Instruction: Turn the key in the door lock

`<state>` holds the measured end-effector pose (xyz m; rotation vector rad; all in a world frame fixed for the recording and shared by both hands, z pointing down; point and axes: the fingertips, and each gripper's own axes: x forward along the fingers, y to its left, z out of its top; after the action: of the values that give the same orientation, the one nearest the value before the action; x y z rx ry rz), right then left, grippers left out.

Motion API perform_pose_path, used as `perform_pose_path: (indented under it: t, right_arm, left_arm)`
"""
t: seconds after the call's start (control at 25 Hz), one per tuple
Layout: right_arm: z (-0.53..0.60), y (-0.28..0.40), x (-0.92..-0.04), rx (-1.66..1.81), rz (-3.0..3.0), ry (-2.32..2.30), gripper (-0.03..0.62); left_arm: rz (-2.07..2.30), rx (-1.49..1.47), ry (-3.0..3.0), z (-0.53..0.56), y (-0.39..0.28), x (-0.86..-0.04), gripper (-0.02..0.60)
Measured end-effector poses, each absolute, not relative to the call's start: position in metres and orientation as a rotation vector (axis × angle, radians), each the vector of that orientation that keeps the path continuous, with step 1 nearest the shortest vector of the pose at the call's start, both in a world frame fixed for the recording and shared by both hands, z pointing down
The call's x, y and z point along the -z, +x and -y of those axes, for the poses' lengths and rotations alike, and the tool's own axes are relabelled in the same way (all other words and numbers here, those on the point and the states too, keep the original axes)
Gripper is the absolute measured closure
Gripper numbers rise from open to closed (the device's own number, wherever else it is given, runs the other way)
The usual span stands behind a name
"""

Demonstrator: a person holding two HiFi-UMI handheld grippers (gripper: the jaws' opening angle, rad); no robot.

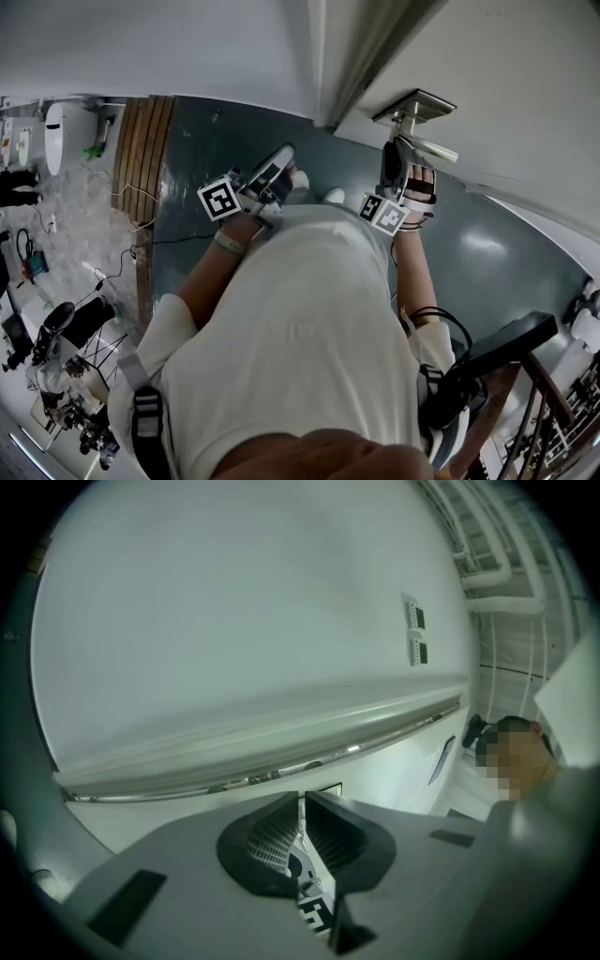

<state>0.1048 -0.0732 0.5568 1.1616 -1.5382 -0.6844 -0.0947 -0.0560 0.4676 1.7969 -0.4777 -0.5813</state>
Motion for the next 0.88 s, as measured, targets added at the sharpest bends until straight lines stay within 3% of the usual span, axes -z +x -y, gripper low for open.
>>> perform_pose_path:
  t: [0.56, 0.88]
  right_arm:
    - [0.096, 0.101, -0.551, 0.73, 1.451, 1.21, 0.488]
    - [0.097, 0.1, -0.547, 0.543, 1.606, 1.391, 0.49]
  left_arm:
    - [0.499, 0.613, 1.756, 0.059, -0.11, -0.467, 0.571]
    - [0.496, 0.611, 1.75, 0.058, -0.109, -0.471, 0.571]
